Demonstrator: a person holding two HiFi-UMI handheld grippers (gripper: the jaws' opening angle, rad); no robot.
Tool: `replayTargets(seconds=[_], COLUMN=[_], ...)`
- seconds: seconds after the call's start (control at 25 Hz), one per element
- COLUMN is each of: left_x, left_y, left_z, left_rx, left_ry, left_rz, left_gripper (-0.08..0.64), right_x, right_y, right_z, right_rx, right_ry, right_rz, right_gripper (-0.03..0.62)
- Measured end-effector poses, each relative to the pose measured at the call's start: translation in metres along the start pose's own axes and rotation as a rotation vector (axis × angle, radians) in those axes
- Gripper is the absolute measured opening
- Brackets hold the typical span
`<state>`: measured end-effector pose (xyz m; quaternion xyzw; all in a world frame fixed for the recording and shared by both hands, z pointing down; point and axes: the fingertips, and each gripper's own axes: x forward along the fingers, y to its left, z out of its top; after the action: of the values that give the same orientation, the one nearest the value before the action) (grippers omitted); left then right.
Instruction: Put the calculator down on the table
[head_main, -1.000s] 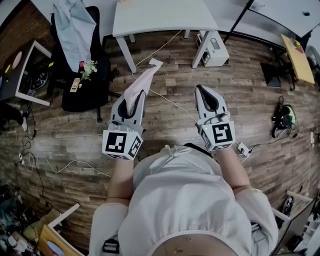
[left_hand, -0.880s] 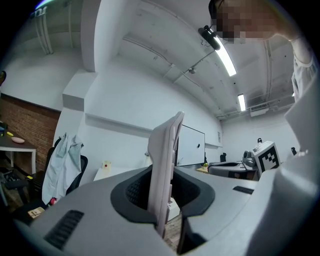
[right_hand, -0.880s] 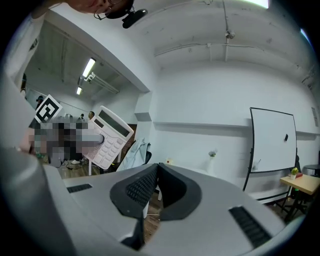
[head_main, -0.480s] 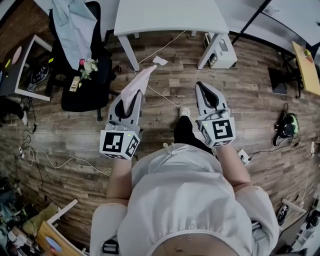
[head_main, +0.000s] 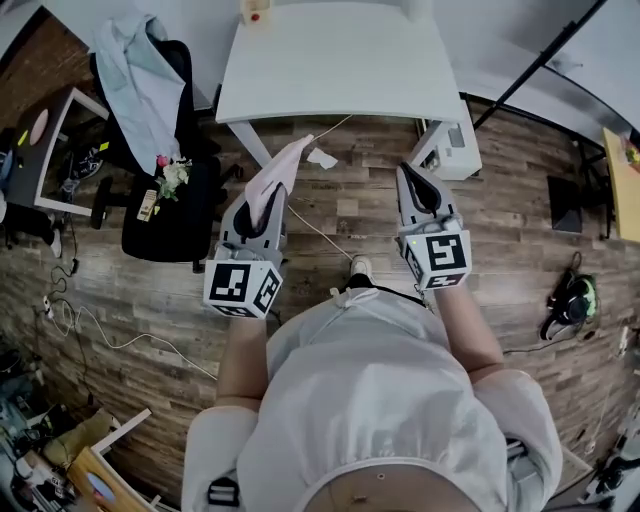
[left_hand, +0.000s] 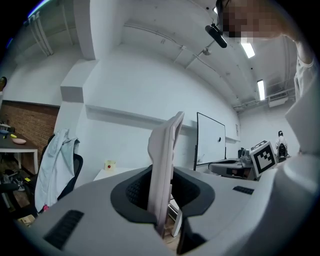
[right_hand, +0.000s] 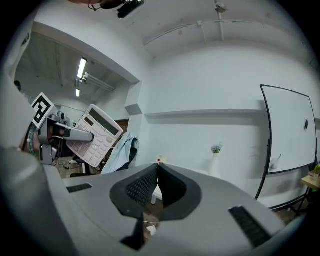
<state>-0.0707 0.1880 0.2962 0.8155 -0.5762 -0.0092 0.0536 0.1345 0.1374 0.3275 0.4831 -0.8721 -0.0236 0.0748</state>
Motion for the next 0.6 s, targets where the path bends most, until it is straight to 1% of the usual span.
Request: replayTargets(seconds=[0.12,0.24,0.44,0.6], left_x=[0.052,0.096,0.14,0.167], left_y=[-0.001,0.002,0.012,0.025], left_z=[0.004,0.004,0.001,-0.004], left_rx=[0.013,0.021,0.01,-0.005], left_ry=[-0.004,0.0,0.023,0.036], left_rz=[0.011,0.02,0.03,0.037], left_gripper=[0.094,0.094,0.094,0.094], right_x=[0.035,0.065,0.102,0.128], right_y=[-0.042,-0.068,-0.088,-0.101], right_z=[0.001,-0.003,-0.007,-0.011], right_rx=[-0.021,-0.038,-0.028,-0.02], right_ry=[-0.013,-0.01,0.003,0.007], right_rz=[-0.002,0.02,0.06,0.072], right_gripper=[0.006,0.006,0.006,0.006])
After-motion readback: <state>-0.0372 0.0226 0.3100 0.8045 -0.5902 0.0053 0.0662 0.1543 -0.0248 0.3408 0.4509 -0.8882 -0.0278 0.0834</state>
